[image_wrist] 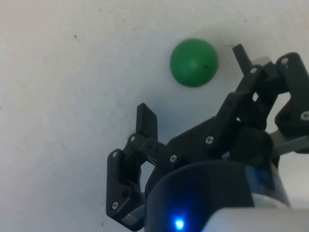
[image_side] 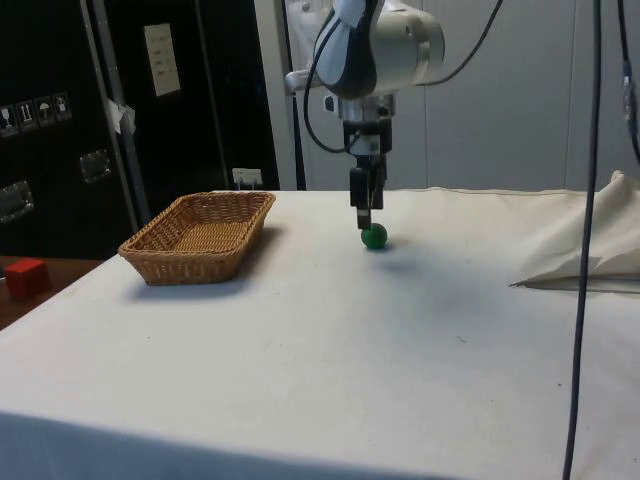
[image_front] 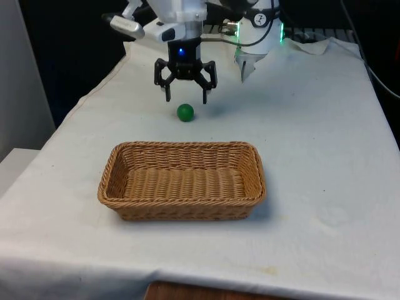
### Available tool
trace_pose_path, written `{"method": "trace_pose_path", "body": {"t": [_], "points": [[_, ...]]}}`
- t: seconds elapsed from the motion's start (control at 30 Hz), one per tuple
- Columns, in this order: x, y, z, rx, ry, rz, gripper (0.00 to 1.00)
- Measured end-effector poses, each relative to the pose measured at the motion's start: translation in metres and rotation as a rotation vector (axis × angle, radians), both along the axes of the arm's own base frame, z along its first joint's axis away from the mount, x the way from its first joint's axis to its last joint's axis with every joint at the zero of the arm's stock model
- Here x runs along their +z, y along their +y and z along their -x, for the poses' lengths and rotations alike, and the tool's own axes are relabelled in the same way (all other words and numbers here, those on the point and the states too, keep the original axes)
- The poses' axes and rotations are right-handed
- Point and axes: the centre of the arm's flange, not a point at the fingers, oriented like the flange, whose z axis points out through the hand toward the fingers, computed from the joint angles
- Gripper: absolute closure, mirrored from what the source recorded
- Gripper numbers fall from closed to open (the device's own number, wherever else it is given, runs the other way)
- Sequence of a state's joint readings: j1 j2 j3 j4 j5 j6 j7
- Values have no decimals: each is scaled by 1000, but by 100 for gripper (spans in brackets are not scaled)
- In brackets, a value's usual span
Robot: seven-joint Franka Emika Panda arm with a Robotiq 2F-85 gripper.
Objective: Pick up the ball and place it into the basket.
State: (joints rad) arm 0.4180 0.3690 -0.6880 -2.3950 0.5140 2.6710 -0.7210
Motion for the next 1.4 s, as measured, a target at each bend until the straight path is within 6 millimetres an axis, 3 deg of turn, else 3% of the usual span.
{"method": "trace_pose_path", "body": {"t": [0.8,0.83,0.87,0.9,1.13,1.4], "points": [[-33,1,-1,-11,26,-1,2],[-33,1,-1,-11,26,-1,9],[-33,1,-1,-11,26,-1,9],[-33,1,-1,-11,26,-1,26],[-33,1,-1,-11,26,-1,99],[-33,1,-1,-11,26,-1,99]]}}
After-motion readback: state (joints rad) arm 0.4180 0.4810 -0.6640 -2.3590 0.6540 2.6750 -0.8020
